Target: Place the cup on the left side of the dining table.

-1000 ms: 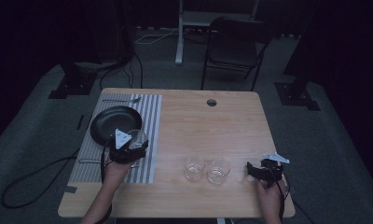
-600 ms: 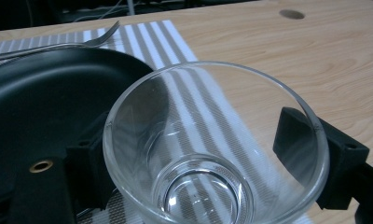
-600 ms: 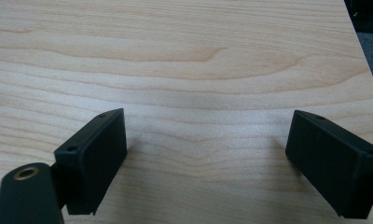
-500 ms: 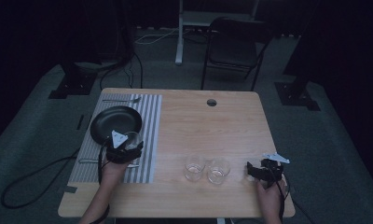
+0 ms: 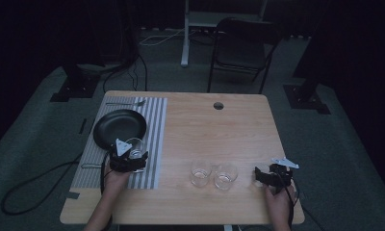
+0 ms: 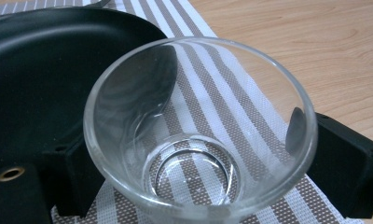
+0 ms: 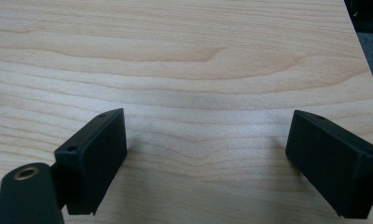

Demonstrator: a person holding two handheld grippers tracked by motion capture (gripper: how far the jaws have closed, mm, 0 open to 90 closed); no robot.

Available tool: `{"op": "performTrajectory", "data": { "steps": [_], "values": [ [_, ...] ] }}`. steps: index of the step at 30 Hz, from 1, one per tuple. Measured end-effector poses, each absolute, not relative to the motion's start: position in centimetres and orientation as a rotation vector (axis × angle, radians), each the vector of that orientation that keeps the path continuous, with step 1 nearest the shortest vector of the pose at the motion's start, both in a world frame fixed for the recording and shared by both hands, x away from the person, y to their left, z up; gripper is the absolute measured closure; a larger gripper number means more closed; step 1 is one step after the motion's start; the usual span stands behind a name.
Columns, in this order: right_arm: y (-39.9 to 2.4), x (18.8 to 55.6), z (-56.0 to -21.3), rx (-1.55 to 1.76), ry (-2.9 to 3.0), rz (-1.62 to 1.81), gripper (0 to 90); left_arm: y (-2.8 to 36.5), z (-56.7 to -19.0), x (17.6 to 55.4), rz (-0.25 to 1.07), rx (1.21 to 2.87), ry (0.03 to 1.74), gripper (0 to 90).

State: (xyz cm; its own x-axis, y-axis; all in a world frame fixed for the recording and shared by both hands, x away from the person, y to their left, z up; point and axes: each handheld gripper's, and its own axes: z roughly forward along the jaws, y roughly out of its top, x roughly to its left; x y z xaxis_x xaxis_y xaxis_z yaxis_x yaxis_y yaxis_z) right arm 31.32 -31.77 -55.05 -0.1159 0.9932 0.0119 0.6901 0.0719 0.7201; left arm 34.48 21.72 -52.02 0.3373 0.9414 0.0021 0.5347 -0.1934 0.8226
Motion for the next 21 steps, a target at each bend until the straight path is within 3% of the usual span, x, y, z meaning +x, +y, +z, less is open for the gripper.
{"op": "performTrajectory", "data": {
  "steps": [7,8,9,21],
  "values": [
    [-31.8,31.3,-55.0,1.666,1.862,0.802,11.9,21.8,-51.8,34.2,0.636,1.832,1.337,8.6],
    [-31.8,31.3,-55.0,1.666,1.862,0.802,11.9,21.7,-51.8,34.1,0.612,1.835,1.338,1.5],
    [-31.8,31.3,-55.0,1.666,1.862,0.802,12.0,21.7,-51.8,34.0,0.613,1.842,1.332,0.1],
    [-31.8,31.3,-55.0,1.665,1.863,0.802,11.9,22.1,-51.5,32.7,0.655,1.852,1.366,0.2]
  ]
}}
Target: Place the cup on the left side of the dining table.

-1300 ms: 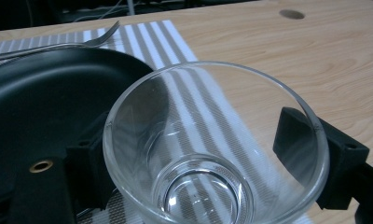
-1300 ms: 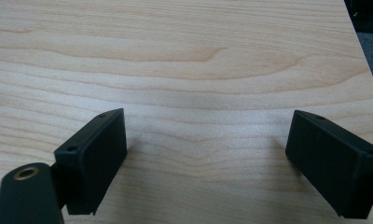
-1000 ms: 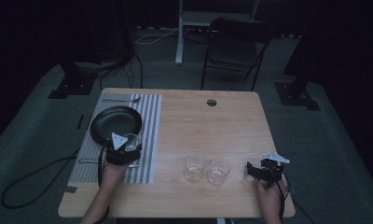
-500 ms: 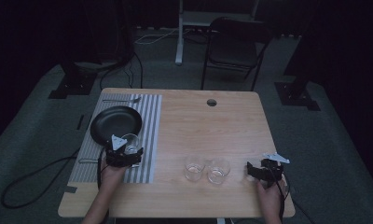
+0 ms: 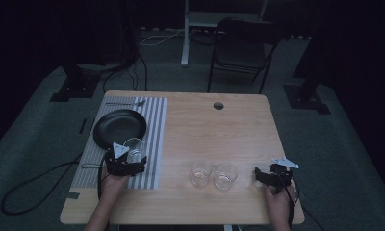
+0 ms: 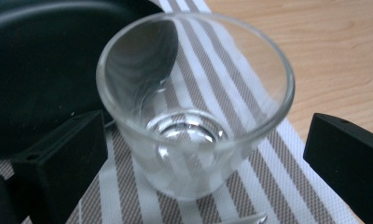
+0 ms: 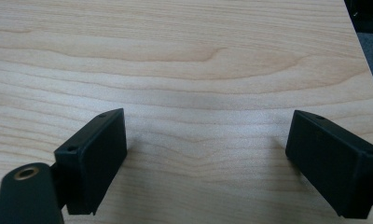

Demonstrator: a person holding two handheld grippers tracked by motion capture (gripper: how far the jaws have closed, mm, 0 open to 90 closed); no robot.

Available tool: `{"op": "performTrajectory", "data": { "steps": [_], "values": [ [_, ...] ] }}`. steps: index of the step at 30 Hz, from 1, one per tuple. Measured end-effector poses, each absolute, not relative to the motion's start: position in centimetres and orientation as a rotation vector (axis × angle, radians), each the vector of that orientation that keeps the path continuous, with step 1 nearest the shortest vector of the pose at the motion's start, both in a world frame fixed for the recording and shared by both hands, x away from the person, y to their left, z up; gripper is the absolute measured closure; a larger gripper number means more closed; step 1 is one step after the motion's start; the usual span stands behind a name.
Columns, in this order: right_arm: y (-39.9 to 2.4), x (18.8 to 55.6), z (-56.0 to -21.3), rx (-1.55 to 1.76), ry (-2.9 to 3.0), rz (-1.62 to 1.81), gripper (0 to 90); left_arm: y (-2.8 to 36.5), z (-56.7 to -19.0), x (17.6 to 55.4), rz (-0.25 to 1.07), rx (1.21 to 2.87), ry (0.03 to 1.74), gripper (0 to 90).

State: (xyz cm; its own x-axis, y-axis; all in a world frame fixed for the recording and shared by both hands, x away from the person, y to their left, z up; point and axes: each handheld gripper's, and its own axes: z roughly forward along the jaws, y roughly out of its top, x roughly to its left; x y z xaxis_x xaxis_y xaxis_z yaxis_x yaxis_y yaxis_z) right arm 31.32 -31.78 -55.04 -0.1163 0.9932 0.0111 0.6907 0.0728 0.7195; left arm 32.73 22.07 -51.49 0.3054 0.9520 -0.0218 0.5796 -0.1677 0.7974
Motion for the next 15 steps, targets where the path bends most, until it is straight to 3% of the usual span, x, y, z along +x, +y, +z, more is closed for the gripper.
{"op": "performTrajectory", "data": {
  "steps": [15],
  "values": [
    [-31.8,31.3,-55.0,1.667,1.861,0.803,12.0,24.0,-51.9,30.2,0.681,1.846,1.410,0.2]
  ]
}}
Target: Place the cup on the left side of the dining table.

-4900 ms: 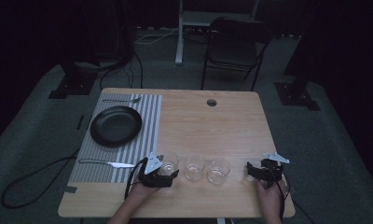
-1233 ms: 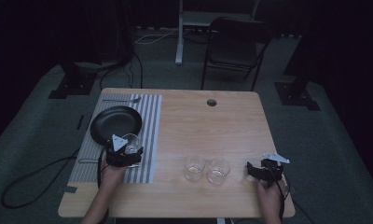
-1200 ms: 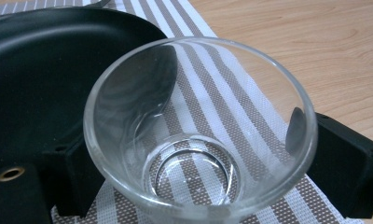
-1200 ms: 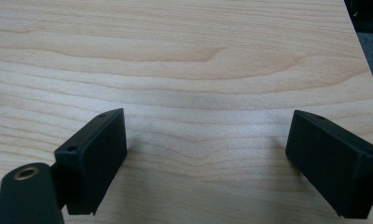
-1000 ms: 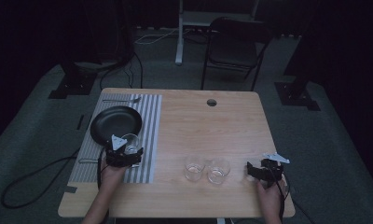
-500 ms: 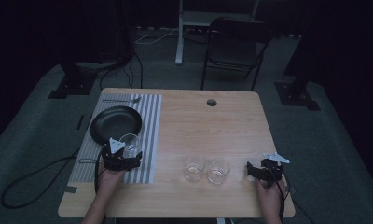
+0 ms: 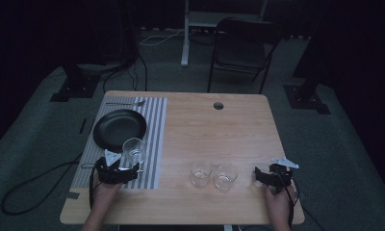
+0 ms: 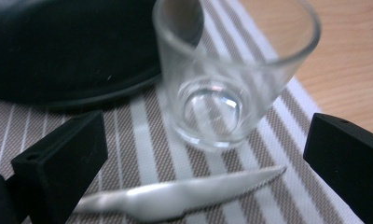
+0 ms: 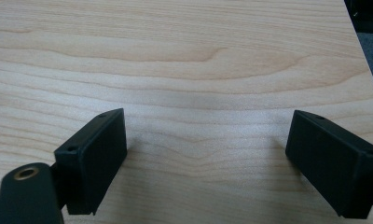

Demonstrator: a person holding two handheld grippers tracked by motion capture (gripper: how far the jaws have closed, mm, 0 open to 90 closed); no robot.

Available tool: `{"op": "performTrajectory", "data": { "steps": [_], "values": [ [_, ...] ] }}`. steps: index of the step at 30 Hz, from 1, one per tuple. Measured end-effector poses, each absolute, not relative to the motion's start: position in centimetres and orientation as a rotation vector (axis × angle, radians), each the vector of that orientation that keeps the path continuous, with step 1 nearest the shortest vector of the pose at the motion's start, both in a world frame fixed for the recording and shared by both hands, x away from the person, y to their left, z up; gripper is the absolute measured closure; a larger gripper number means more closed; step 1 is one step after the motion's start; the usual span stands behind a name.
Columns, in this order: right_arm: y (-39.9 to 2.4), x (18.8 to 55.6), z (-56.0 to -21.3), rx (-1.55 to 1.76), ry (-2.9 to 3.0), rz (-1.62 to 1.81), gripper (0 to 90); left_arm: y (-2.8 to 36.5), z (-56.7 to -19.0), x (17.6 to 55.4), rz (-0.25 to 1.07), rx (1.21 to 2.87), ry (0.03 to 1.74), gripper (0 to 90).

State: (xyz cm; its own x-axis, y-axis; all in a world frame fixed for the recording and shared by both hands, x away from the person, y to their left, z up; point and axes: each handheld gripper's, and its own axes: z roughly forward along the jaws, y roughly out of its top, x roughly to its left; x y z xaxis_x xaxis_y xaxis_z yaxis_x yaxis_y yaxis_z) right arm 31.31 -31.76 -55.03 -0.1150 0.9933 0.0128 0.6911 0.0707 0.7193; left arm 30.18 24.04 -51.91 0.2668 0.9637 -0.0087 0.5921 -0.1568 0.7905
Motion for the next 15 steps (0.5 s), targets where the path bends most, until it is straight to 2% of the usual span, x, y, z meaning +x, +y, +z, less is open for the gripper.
{"op": "performTrajectory", "data": {
  "steps": [15],
  "values": [
    [-31.8,31.3,-55.0,1.668,1.861,0.803,12.0,27.1,-52.5,28.8,0.719,1.832,1.507,0.2]
  ]
}}
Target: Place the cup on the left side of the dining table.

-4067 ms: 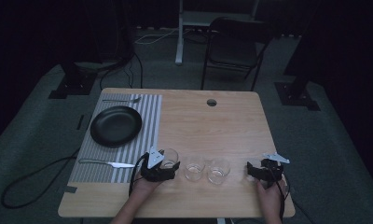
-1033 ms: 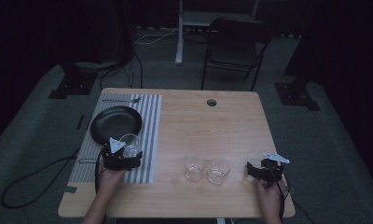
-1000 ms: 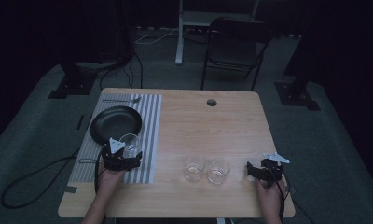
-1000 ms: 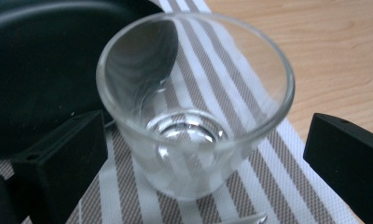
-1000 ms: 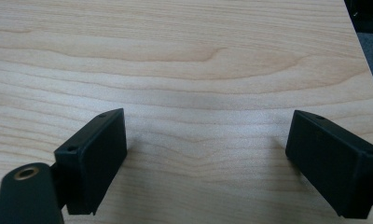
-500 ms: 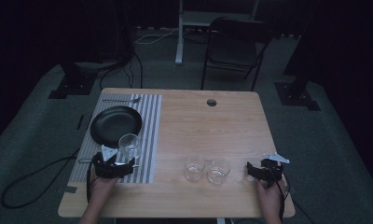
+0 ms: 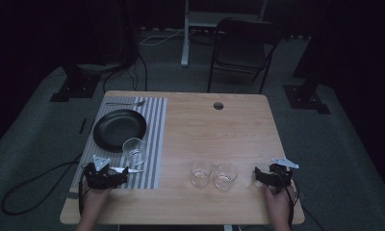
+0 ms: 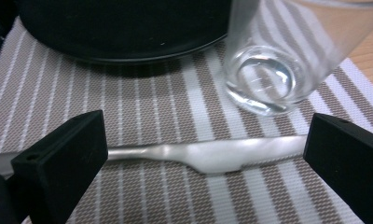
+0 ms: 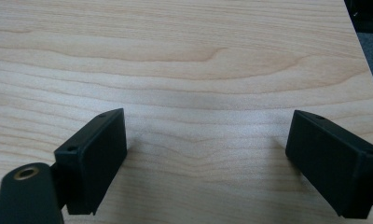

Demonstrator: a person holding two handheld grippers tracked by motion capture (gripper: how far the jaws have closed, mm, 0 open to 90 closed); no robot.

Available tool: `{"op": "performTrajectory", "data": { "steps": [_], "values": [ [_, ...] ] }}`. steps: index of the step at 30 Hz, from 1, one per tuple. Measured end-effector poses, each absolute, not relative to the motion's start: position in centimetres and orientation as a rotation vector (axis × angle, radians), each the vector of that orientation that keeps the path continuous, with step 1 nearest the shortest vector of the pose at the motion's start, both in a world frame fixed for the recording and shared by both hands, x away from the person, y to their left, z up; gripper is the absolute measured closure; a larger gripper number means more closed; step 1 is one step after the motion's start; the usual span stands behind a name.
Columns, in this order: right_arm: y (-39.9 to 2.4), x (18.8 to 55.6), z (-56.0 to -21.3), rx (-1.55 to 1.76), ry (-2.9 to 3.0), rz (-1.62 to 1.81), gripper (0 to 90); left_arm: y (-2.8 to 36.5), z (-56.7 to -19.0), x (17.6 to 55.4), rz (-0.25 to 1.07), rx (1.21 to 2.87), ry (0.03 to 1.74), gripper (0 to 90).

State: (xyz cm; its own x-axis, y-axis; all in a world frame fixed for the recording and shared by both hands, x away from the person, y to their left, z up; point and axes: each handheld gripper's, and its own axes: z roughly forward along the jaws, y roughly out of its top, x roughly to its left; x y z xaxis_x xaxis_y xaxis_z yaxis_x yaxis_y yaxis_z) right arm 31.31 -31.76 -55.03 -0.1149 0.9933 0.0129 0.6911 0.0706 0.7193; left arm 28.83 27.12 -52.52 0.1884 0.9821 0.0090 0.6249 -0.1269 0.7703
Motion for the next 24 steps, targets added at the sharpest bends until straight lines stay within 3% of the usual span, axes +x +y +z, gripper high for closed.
{"op": "performTrajectory", "data": {
  "steps": [24],
  "values": [
    [-31.8,31.3,-55.0,1.667,1.861,0.803,11.9,32.0,-53.4,26.7,0.709,1.774,1.665,0.2]
  ]
}}
